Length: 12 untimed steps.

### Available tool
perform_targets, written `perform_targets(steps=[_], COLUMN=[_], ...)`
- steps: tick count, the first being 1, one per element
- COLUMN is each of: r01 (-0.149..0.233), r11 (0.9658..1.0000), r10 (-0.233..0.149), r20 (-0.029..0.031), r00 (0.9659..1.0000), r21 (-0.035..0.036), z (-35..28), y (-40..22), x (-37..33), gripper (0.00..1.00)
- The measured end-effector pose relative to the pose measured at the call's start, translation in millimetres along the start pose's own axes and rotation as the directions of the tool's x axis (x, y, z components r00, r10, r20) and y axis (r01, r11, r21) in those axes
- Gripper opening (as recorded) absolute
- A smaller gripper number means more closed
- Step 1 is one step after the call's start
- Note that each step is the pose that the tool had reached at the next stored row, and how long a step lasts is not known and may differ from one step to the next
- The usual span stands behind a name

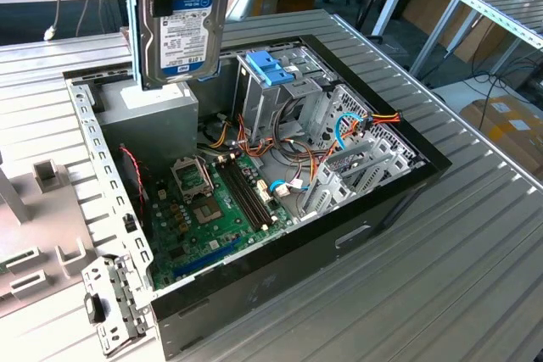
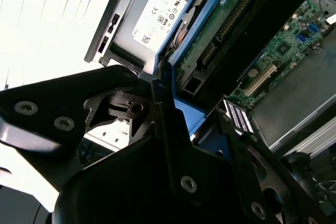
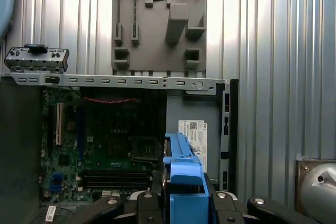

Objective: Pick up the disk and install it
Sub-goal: 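Pick up the disk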

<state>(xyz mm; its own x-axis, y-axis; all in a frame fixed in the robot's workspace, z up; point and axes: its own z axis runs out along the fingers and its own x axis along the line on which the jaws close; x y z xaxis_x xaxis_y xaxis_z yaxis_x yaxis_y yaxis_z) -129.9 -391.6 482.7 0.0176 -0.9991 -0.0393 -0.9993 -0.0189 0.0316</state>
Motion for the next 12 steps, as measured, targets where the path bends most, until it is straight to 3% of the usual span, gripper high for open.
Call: perform_targets(steps=[12], r01=[0.0], r11=[1.0], r10=[0.0], r20=[-0.0001], r00=[1.0], r21=[-0.0001], z=[-0.1], y=[-8.2], x=[0.2], gripper=[0.37])
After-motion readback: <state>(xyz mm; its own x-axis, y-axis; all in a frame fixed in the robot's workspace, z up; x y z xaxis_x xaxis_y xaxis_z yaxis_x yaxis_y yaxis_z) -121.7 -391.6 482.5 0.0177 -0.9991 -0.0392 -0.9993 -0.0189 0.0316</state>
